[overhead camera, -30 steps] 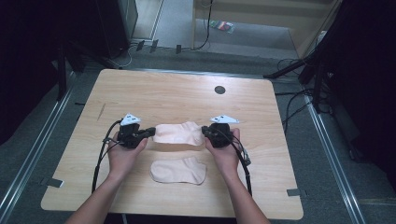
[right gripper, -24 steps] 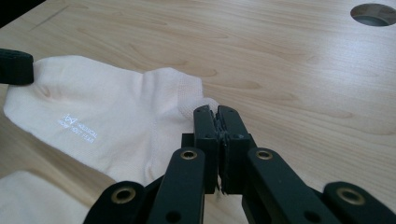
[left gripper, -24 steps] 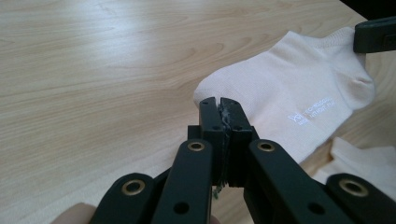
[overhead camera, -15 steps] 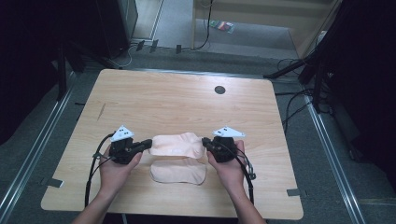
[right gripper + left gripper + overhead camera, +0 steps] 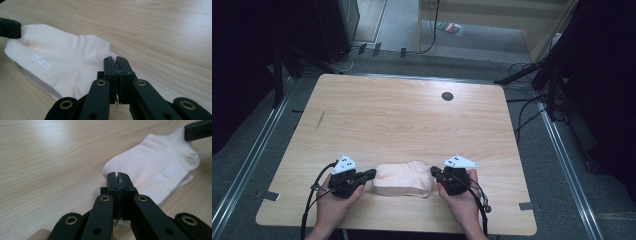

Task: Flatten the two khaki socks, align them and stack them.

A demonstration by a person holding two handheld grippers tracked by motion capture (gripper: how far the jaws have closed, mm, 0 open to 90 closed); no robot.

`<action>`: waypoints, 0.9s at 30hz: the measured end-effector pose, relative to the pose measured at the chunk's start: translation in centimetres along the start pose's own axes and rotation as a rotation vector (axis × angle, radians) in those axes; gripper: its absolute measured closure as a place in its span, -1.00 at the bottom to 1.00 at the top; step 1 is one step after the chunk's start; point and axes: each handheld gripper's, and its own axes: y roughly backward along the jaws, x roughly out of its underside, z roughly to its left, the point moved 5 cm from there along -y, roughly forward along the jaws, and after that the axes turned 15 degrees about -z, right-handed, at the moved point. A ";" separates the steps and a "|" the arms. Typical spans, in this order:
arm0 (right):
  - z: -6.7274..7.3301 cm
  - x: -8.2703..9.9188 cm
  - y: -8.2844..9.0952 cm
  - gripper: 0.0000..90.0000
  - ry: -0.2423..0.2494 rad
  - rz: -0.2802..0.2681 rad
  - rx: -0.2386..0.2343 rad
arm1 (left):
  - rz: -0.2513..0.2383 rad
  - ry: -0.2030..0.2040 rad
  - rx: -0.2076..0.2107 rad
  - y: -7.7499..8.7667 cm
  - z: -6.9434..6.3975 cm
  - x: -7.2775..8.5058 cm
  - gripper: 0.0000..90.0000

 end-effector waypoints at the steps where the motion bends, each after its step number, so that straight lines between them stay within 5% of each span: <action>1: 0.1 0.2 0.1 0.96 -0.001 0.001 0.001 | 0.011 -0.015 -0.007 0.0 -0.2 0.5 1.00; 10: 0.4 1.9 0.6 0.96 0.023 0.016 0.007 | 0.031 -0.080 -0.028 0.0 -0.5 1.4 1.00; 27: 0.6 2.4 0.4 0.96 0.031 0.007 0.009 | 0.036 -0.080 -0.035 -0.2 -0.5 1.8 1.00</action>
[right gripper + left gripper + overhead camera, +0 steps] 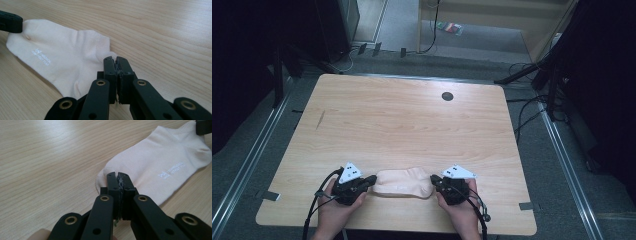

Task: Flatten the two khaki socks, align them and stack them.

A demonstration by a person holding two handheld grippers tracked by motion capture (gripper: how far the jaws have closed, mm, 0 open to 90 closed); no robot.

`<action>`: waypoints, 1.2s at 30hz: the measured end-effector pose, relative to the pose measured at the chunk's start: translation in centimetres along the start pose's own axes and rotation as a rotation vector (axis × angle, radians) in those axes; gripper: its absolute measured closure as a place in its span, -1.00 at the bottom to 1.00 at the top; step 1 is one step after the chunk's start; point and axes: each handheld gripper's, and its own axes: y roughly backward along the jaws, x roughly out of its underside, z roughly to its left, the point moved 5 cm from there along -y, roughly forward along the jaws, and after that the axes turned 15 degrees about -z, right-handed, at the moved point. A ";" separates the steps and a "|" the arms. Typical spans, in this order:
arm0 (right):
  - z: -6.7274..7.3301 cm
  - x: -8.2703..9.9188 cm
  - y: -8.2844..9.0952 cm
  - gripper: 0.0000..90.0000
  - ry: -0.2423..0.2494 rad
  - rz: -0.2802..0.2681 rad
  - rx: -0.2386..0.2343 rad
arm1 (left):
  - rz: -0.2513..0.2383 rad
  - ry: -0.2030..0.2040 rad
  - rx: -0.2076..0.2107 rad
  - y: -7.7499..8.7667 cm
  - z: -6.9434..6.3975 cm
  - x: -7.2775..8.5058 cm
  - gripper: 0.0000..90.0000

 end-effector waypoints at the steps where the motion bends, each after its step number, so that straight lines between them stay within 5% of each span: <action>1: 0.0 0.0 -0.1 0.96 0.002 -0.002 0.001 | 0.003 0.000 0.003 0.0 0.0 0.0 1.00; 36: 0.1 0.3 -0.5 0.96 0.013 0.004 0.003 | 0.008 -0.009 0.006 -0.2 -0.4 0.2 0.99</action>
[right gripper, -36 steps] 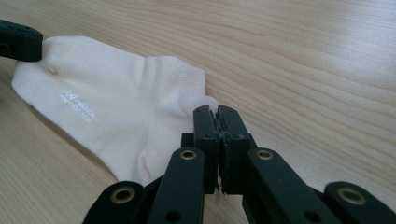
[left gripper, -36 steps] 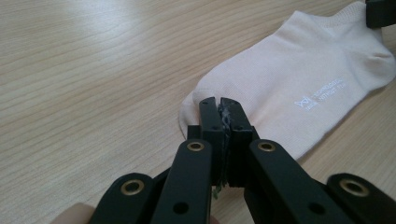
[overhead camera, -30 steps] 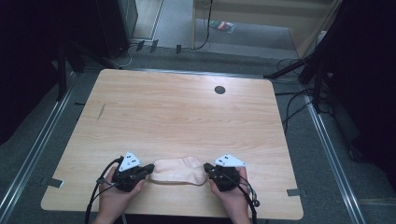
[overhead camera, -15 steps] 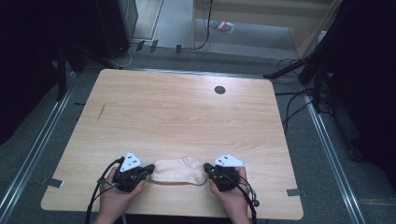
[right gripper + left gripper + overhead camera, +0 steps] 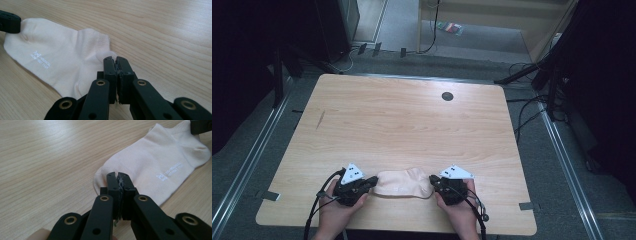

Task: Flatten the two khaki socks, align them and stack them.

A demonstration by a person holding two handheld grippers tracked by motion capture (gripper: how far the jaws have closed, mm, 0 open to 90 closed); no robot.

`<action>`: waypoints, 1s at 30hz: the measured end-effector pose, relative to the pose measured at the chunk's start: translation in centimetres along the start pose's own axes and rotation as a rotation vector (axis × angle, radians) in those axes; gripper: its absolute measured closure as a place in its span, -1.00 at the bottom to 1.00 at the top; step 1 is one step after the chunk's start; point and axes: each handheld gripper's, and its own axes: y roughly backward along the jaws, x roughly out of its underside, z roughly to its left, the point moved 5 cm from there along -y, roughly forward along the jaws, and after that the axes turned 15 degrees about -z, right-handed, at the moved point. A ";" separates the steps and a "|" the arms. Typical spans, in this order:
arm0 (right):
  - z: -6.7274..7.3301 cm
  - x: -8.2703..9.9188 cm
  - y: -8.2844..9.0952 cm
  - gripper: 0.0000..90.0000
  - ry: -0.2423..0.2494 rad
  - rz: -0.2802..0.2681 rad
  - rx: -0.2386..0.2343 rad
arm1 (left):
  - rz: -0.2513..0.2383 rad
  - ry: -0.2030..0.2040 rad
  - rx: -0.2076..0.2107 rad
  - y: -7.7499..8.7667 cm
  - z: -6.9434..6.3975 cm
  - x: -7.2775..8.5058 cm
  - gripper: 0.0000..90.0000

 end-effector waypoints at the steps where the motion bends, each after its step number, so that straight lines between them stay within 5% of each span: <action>1: 0.0 0.0 0.0 0.95 -0.001 -0.001 0.000 | -0.001 0.000 -0.002 0.0 0.0 0.0 0.99; 13: 0.1 0.1 -0.2 0.91 0.003 0.005 -0.004 | 0.002 -0.023 -0.005 -0.3 -0.1 0.2 0.91; 16: 0.0 -0.1 -0.2 0.46 -0.011 -0.025 -0.009 | -0.032 -0.017 -0.020 -0.3 0.0 0.0 0.47; 17: 0.0 -0.6 0.3 0.47 -0.032 -0.058 -0.005 | -0.080 0.010 -0.008 0.1 0.1 -0.5 0.44; 22: 0.4 -1.5 1.3 0.79 -0.053 -0.119 -0.032 | -0.117 0.049 0.044 0.7 0.1 -1.1 0.81; 25: 1.0 -0.9 0.8 0.90 -0.044 -0.077 -0.053 | -0.054 0.073 0.047 0.0 0.1 -0.3 0.95; 30: 0.8 0.7 -0.6 0.99 -0.031 0.013 -0.023 | -0.007 0.084 0.025 -0.7 0.6 0.4 0.99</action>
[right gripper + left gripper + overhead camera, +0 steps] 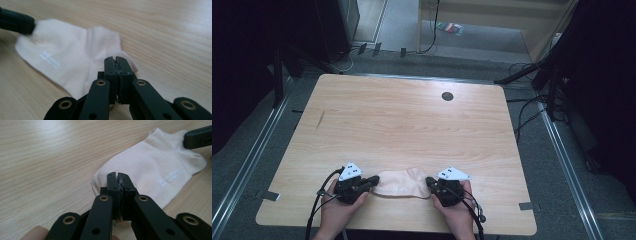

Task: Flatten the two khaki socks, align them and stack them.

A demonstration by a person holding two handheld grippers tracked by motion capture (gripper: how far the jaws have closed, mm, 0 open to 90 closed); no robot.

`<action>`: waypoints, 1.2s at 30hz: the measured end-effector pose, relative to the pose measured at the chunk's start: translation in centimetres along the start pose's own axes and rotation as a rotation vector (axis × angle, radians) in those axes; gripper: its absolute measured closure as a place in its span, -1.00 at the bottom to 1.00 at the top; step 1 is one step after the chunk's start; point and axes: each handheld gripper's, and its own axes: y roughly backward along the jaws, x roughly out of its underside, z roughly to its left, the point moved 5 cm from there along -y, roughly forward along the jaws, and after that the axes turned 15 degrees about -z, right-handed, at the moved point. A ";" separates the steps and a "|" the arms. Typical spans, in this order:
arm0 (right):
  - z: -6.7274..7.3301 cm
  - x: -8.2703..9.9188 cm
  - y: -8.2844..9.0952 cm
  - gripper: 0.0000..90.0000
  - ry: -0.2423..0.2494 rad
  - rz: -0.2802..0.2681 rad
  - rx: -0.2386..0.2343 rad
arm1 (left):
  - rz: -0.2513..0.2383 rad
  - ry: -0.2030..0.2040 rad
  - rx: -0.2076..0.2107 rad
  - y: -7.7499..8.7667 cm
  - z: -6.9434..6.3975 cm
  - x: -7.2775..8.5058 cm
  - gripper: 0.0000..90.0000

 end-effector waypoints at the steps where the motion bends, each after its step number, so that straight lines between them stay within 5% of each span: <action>1: -0.1 0.2 -0.1 1.00 -0.003 0.010 0.004 | -0.001 0.004 0.003 -0.1 0.0 0.0 0.99; 8: -0.5 0.4 -0.4 1.00 -0.025 0.026 0.011 | -0.015 0.014 0.017 -0.1 0.2 0.0 0.89; 10: -0.5 0.3 -0.1 1.00 -0.026 0.007 0.024 | -0.046 0.050 0.045 0.3 0.4 -0.4 0.82; 11: -0.1 -0.4 0.5 1.00 -0.047 -0.038 0.003 | -0.102 0.113 0.060 1.0 1.0 -1.2 0.84; 15: 1.3 -1.4 0.9 1.00 -0.037 -0.093 -0.036 | -0.131 0.161 0.055 1.2 2.0 -1.7 0.97; 17: 3.8 -1.8 -0.1 1.00 -0.022 -0.100 -0.114 | -0.105 0.143 0.072 0.5 1.5 -1.7 1.00; 21: 5.5 -1.2 -1.5 1.00 0.025 -0.056 -0.145 | -0.058 0.081 0.051 -0.2 0.9 -1.3 1.00; 23: 5.1 -0.7 -1.7 1.00 0.016 -0.041 -0.136 | -0.015 0.053 0.029 -0.7 0.9 -0.7 1.00; 31: 3.5 0.8 -2.1 1.00 -0.036 0.014 -0.106 | -0.001 0.043 0.016 -1.2 0.9 -0.5 1.00; 36: 3.3 -0.1 -1.5 0.95 -0.048 -0.036 -0.121 | -0.097 0.071 0.080 -0.2 1.0 -1.3 0.83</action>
